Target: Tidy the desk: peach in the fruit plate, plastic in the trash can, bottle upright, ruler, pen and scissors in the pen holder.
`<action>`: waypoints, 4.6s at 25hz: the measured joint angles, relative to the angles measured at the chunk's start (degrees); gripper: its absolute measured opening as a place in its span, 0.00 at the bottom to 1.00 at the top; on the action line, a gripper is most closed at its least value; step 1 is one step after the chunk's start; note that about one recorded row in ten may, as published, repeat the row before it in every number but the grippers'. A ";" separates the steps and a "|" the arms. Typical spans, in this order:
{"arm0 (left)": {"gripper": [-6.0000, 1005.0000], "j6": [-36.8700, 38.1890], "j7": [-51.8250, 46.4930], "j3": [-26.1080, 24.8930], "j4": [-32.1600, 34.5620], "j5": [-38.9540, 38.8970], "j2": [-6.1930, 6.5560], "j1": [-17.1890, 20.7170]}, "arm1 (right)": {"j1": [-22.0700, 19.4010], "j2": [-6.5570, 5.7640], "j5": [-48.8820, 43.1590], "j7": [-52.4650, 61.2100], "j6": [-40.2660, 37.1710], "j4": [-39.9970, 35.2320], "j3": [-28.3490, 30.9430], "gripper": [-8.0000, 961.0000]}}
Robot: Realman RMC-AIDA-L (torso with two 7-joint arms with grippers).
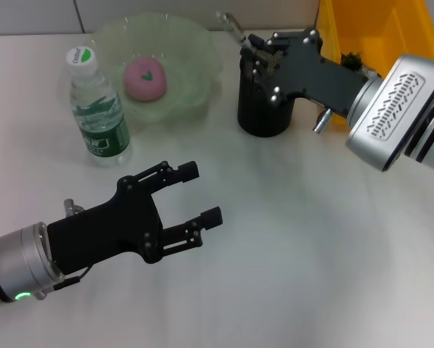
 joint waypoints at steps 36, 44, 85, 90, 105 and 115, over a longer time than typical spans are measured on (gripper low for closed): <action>0.78 1.38 0.00 0.00 0.49 0.01 0.09 0.14 | 1.13 0.08 5.92 18.00 3.75 5.19 4.48 0.22; 0.78 1.65 0.00 0.00 0.56 0.01 0.25 0.22 | 1.09 0.07 5.92 17.98 3.75 5.40 4.48 0.22; 0.78 1.67 0.70 0.00 0.62 0.00 0.22 -0.05 | -4.55 -0.34 5.57 20.98 -9.20 4.46 8.34 0.82; 0.78 1.83 0.68 0.00 0.61 0.00 0.27 -0.11 | -8.74 -0.48 3.15 32.04 -18.07 -0.41 6.51 0.82; 0.78 1.96 -10.10 1.38 5.18 3.11 0.73 -1.62 | -21.51 -1.65 -13.47 67.28 -40.76 -30.37 -5.44 0.82; 0.79 1.18 -15.34 1.38 8.78 8.26 1.77 -2.68 | -21.05 -2.75 -26.83 66.13 -40.65 -31.81 -5.66 0.82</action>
